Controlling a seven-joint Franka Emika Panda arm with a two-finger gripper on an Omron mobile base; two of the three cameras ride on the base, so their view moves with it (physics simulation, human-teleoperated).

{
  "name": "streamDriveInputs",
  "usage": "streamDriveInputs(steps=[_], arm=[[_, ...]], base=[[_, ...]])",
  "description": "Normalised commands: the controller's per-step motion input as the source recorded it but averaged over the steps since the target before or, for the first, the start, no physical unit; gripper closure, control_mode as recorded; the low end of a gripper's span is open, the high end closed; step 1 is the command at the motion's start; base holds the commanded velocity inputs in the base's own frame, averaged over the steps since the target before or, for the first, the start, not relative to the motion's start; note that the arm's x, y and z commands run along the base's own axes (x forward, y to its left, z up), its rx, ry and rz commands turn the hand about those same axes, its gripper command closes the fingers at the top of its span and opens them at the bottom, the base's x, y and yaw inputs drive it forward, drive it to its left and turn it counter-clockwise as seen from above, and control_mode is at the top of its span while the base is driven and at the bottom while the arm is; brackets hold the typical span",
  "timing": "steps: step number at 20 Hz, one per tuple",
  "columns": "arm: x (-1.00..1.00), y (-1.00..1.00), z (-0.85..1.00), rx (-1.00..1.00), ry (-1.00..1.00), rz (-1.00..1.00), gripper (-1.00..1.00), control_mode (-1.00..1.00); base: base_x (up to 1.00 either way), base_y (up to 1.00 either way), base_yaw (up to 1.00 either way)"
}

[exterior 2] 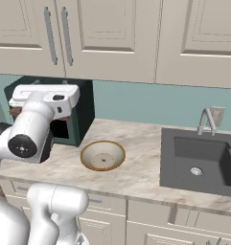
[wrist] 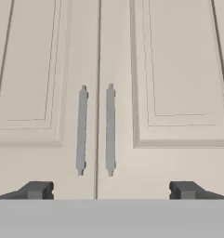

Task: Open the cabinet. Pick the kiwi and kiwi from the cabinet and place them into the bowl. Then close the cabinet.

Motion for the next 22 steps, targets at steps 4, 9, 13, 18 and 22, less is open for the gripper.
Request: streamDriveInputs(steps=[4, 9, 13, 18, 22], arm=[[-0.07, 0.00, 0.30, 0.00, -0.27, 0.00, -1.00, -1.00], [0.00, 0.12, 0.48, 0.00, -0.22, 0.00, -1.00, -1.00], [0.17, 0.20, 0.44, 0.00, -0.10, -0.01, -1.00, -1.00], [0.50, 0.14, 0.16, 0.00, 0.03, -0.02, -1.00, -1.00], [0.71, 0.16, 0.01, 0.00, 0.10, -0.03, -1.00, -1.00]], base=[[0.00, 0.00, 0.00], [0.00, 0.00, 0.00], [0.00, 0.00, 0.00], [0.00, 0.00, 0.00], [0.00, 0.00, 0.00]])
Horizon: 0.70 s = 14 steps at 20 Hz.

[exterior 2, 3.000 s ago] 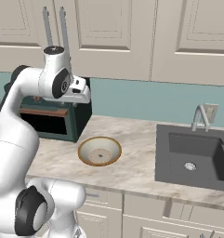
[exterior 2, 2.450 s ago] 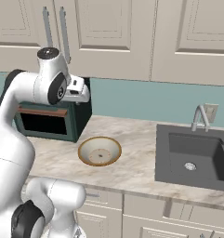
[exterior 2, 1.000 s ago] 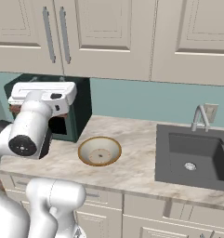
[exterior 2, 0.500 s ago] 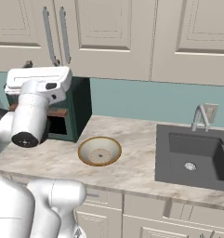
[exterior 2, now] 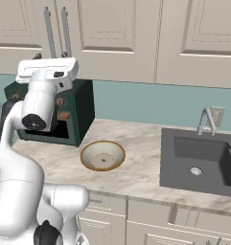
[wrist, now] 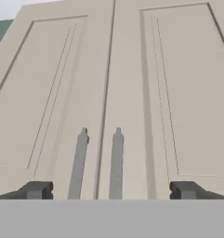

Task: Open the cabinet. Pick the kiwi and kiwi from the cabinet and place them into the bowl. Then close the cabinet.

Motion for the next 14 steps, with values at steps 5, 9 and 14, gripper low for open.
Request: streamDriveInputs(steps=[5, 9, 14], arm=[[0.85, 0.23, 0.00, 0.00, 0.14, -0.03, -1.00, -1.00], [0.96, 0.21, 0.00, 0.00, 0.15, -0.03, -1.00, -1.00], [1.00, 0.03, 0.00, 0.00, 0.17, -0.03, -1.00, -1.00]], base=[[0.00, 0.00, 0.00], [0.00, 0.00, 0.00], [0.00, 0.00, 0.00]])
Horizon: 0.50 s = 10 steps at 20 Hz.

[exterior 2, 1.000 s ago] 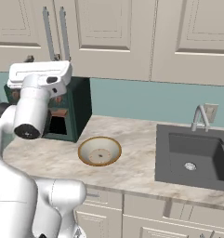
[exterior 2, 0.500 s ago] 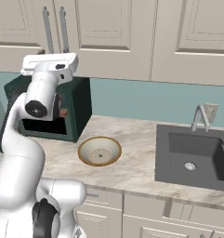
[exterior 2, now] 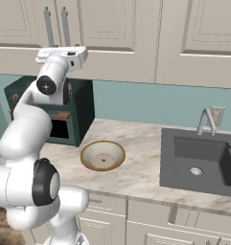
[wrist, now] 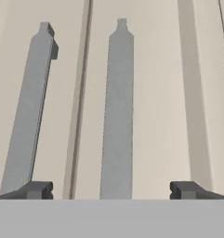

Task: Open the cabinet. Pick the kiwi and kiwi from the cabinet and place them into the bowl. Then close the cabinet.

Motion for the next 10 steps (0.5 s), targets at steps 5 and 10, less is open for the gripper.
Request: streamDriveInputs(steps=[5, 10], arm=[[1.00, 0.00, -0.10, 0.00, 0.21, 0.00, -1.00, -1.00], [0.58, 0.00, -0.09, 0.00, 0.11, 0.00, 1.00, -1.00]], base=[[0.00, 0.00, 0.00], [0.00, 0.00, 0.00]])
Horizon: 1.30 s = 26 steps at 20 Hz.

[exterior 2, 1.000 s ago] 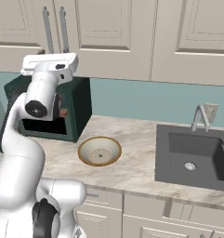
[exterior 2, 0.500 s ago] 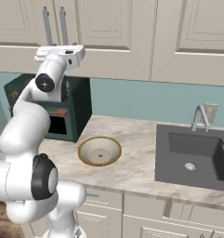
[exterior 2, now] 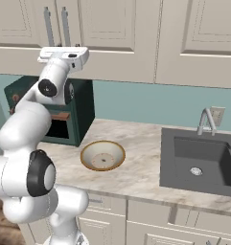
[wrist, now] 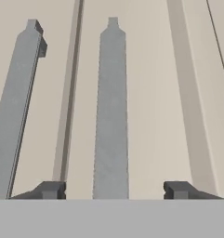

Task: Open the cabinet. Pick the kiwi and kiwi from the cabinet and place them into the bowl. Then close the cabinet.

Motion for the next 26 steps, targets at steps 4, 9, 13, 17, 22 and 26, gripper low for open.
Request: streamDriveInputs(steps=[4, 9, 13, 17, 22, 26], arm=[[0.00, 0.00, 0.00, 0.00, 0.00, 0.00, 1.00, -1.00], [0.00, 0.00, 0.00, 0.00, 0.00, 0.00, 1.00, -1.00], [0.00, 0.00, 0.04, 0.00, 0.00, 0.00, 1.00, -1.00], [-0.03, -0.11, 0.24, 0.00, 0.00, 0.00, 1.00, -1.00], [-0.35, -0.56, 0.60, 0.01, 0.00, 0.00, 1.00, -1.00], [-0.55, -0.84, 0.67, 0.03, -0.02, 0.00, 1.00, -1.00]], base=[[0.00, 0.00, 0.00], [0.00, 0.00, 0.00], [0.00, 0.00, 0.00], [0.00, 0.00, 0.00], [0.00, 0.00, 0.00], [0.00, 0.00, 0.00]])
